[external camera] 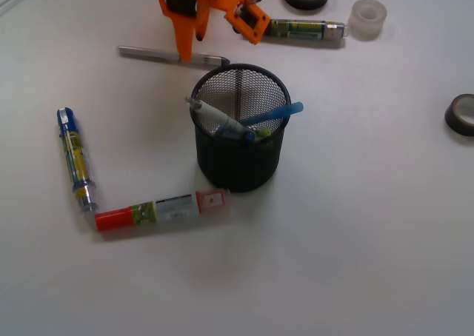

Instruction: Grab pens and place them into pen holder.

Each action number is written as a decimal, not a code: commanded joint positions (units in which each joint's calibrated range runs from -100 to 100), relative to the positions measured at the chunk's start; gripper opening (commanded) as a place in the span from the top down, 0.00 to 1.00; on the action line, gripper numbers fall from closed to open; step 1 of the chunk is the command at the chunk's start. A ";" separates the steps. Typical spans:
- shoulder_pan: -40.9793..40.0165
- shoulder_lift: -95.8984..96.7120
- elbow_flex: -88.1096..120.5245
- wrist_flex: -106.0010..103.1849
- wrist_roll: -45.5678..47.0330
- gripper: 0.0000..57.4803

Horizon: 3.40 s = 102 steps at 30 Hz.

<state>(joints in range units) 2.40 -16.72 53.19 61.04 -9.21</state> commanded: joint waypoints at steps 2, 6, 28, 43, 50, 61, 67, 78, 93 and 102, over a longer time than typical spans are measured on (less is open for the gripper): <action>-0.42 5.55 -5.73 -0.41 0.88 0.67; -0.42 8.78 -7.54 -0.49 1.42 0.82; 2.19 -24.20 -33.44 8.08 -21.15 0.99; -6.93 -30.07 -7.27 -52.20 -40.00 0.99; -8.65 -23.10 8.13 -76.87 -40.59 0.99; -12.31 -5.25 12.21 -98.22 -41.37 0.87; -13.06 -0.91 11.39 -100.06 -41.22 0.65; -11.56 -11.03 -1.02 -80.63 -21.88 0.58; -7.08 -52.08 16.74 -28.75 3.52 0.99; -4.54 -73.67 29.78 0.29 11.18 0.99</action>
<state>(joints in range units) -1.96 -84.06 80.86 52.22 1.15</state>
